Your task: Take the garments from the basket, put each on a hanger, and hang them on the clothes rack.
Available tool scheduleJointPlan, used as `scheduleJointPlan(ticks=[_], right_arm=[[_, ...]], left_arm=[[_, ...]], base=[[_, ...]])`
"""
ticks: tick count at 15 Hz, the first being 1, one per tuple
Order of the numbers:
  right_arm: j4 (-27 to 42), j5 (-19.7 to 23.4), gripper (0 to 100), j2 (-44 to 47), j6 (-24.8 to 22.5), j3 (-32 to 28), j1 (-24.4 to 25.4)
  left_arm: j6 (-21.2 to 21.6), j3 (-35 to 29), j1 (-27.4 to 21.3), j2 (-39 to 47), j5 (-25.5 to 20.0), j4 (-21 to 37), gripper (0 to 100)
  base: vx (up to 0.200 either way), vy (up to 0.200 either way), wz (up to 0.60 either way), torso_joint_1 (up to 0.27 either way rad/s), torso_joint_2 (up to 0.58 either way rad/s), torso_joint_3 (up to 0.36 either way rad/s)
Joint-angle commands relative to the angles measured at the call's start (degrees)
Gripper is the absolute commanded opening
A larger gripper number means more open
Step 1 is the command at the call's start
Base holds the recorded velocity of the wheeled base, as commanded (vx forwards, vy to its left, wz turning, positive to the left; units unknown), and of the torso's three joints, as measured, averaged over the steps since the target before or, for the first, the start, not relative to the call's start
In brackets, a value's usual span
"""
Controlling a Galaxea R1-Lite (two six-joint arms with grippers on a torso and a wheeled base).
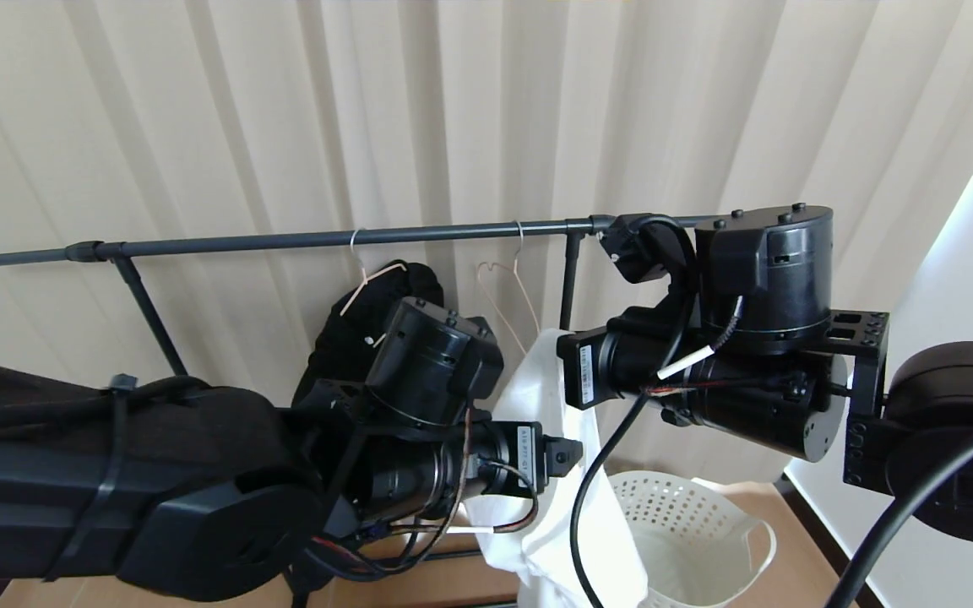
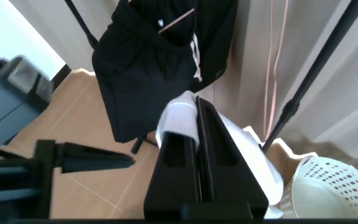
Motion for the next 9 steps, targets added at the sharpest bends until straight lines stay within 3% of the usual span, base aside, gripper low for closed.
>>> scheduleJointPlan(ticks=[1,2,6,9], right_arm=[[-0.1,-0.1,0,-0.8,0.0,0.7,0.0],[-0.1,-0.1,0,-1.8,0.0,1.4,0.0],[0.0,-0.2,0,-4.3,-0.2,1.6,-0.8],[0.2,-0.2,0,-6.2,-0.3,1.6,-1.3]], left_arm=[[-2.9,-3.4,0.3,3.8,0.5,-0.3,100],[-3.6,-4.2,1.2,3.9,0.8,-0.2,100],[-3.7,-2.9,4.4,4.1,9.1,0.3,100],[-3.6,-0.7,4.8,6.8,11.2,0.3,100]], base=[[0.0,0.0,0.0,0.0,0.0,0.0],[0.0,0.0,0.0,0.0,0.0,0.0],[0.0,0.0,0.0,0.0,0.0,0.0],[0.0,0.0,0.0,0.0,0.0,0.0]])
